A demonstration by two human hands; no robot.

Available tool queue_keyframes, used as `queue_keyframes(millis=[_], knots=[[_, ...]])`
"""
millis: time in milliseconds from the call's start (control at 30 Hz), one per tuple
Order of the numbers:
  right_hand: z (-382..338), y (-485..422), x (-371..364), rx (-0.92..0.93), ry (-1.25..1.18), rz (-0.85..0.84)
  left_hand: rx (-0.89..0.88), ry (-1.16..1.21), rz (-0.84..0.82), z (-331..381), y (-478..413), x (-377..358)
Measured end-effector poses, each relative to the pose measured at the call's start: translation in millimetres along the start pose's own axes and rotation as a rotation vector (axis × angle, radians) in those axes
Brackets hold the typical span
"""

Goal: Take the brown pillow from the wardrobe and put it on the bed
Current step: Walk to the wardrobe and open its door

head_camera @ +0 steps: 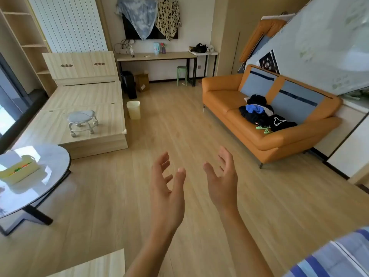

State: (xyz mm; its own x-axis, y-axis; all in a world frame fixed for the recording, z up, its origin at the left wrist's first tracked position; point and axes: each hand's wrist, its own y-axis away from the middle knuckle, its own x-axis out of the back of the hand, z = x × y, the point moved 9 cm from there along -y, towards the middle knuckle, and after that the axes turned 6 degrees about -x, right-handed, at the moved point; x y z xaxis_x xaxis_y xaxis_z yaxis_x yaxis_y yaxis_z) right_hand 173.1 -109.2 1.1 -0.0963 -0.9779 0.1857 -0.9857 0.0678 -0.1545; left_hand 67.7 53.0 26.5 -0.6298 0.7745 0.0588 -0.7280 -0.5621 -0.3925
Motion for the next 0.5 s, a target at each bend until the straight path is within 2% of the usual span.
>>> queue_keyframes(millis=[167, 367, 500], knots=[[27, -10, -5, -0.079, -0.018, -0.016, 0.064, 0.030, -0.008, -23, -10, -5], [32, -55, -29, -0.080, -0.032, -0.023, 0.086, 0.035, -0.013, -45, -47, -18], [39, -101, -66, -0.087, -0.028, -0.110, 0.094, 0.016, -0.009, -65, -86, -36]])
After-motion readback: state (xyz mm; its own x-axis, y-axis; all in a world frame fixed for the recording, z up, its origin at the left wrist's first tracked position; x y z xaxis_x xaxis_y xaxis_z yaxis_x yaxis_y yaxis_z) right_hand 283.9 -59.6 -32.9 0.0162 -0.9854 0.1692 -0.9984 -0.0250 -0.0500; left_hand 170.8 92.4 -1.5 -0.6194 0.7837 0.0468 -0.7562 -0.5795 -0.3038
